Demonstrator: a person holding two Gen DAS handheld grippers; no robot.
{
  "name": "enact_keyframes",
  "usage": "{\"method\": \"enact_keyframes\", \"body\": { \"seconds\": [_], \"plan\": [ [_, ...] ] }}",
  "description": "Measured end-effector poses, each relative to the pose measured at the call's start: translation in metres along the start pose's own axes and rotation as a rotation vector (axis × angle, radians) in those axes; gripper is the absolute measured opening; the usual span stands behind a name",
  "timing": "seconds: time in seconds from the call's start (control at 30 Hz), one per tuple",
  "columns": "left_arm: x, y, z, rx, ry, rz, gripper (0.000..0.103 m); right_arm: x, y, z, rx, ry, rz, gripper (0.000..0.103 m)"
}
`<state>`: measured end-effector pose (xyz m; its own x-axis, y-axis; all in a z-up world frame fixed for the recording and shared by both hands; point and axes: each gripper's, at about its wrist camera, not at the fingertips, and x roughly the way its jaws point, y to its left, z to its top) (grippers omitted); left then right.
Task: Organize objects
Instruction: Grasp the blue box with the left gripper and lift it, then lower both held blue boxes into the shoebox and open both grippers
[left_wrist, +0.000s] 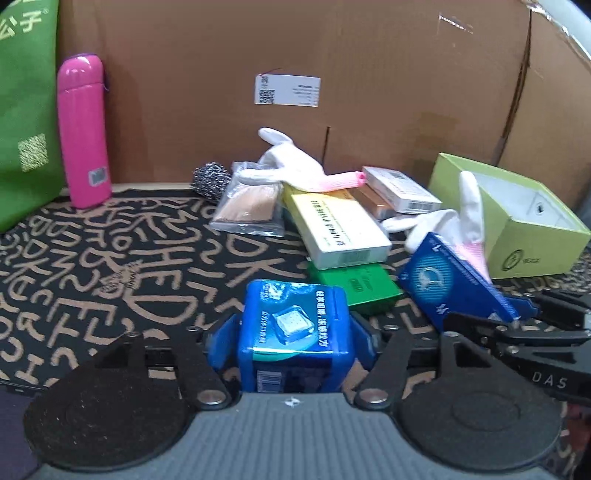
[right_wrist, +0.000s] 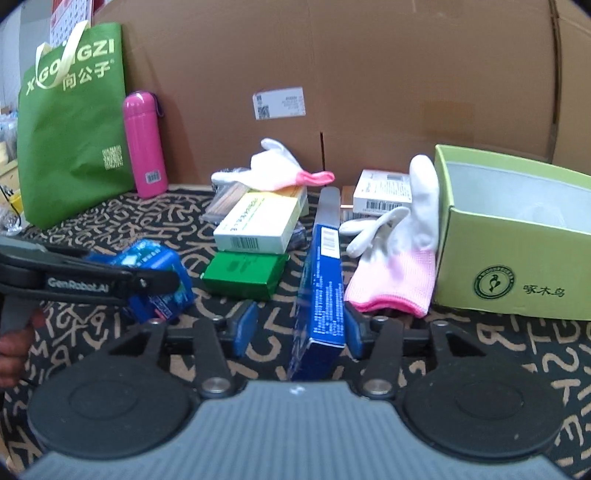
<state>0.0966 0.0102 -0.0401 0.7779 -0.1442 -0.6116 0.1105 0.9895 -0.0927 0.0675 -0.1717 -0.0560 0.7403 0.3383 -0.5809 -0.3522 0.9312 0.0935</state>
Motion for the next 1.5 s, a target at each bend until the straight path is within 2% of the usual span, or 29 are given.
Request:
{"method": "enact_keyframes", "body": {
  "seconds": [0.13, 0.2, 0.27, 0.47, 0.63, 0.77, 0.97, 1.17, 1.33, 1.5],
  "plan": [
    [0.004, 0.0, -0.002, -0.007, 0.015, -0.011, 0.064, 0.006, -0.003, 0.0, 0.015, 0.013, -0.011, 0.047],
    [0.006, -0.002, -0.004, -0.003, 0.019, -0.014, 0.062, 0.008, -0.005, 0.0, 0.03, 0.012, -0.013, 0.027],
    [0.006, -0.003, -0.005, 0.005, 0.015, -0.011, 0.061, 0.011, -0.007, -0.002, 0.046, 0.017, -0.024, 0.018],
    [-0.004, -0.01, -0.003, 0.018, 0.015, -0.048, 0.061, 0.001, -0.009, -0.005, 0.065, -0.017, -0.006, 0.017],
    [-0.019, -0.031, 0.009, 0.044, -0.022, -0.134, 0.061, -0.027, -0.015, 0.0, 0.058, -0.086, -0.005, 0.017],
    [-0.024, -0.056, 0.027, 0.057, -0.043, -0.239, 0.061, -0.053, -0.028, 0.007, 0.066, -0.155, -0.028, 0.017],
    [-0.026, -0.106, 0.062, 0.111, -0.106, -0.347, 0.061, -0.091, -0.061, 0.024, 0.076, -0.268, -0.117, 0.017],
    [-0.008, -0.164, 0.101, 0.168, -0.133, -0.413, 0.061, -0.113, -0.108, 0.044, 0.086, -0.34, -0.262, 0.017],
    [0.034, -0.205, 0.125, 0.168, -0.094, -0.398, 0.061, -0.113, -0.155, 0.059, 0.126, -0.355, -0.367, 0.017],
    [0.091, -0.226, 0.132, 0.149, -0.036, -0.299, 0.061, -0.094, -0.205, 0.066, 0.19, -0.331, -0.418, 0.017]
  ]
}}
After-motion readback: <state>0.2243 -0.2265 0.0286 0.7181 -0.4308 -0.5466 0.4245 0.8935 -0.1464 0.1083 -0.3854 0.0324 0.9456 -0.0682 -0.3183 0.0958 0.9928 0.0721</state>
